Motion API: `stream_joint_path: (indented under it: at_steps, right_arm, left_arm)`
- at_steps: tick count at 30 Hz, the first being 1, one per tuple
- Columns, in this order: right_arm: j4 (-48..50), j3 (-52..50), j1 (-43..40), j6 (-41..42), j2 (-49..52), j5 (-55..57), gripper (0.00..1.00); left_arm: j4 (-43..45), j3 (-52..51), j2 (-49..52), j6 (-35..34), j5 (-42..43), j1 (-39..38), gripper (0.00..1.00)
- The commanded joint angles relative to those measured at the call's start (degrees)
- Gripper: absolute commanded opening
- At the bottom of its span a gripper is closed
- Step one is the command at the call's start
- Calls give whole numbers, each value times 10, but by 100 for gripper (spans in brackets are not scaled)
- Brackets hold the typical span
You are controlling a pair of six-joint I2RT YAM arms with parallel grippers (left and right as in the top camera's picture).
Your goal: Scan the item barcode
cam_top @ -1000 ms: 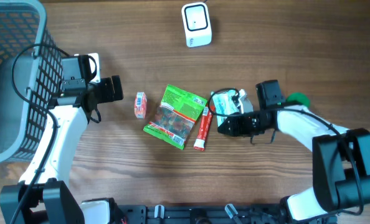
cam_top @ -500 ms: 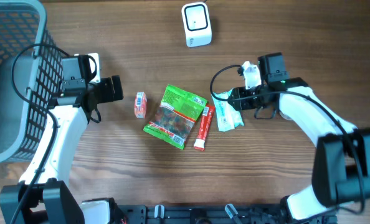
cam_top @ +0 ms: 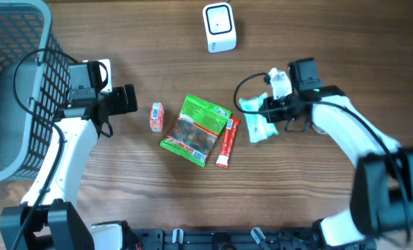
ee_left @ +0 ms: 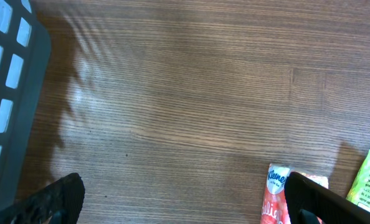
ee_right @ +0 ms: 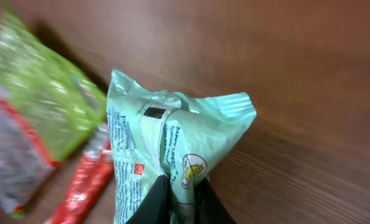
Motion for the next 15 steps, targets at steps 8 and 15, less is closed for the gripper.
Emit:
stream_joint_path:
  at_steps: [8, 15]
  right_arm:
    - [-75, -13, -2, 130, -161, 58, 4]
    - [36, -133, -2, 284, -81, 89, 5]
  left_arm:
    - [2, 9, -8, 3, -3, 3, 100]
    - [2, 9, -8, 3, -3, 3, 100]
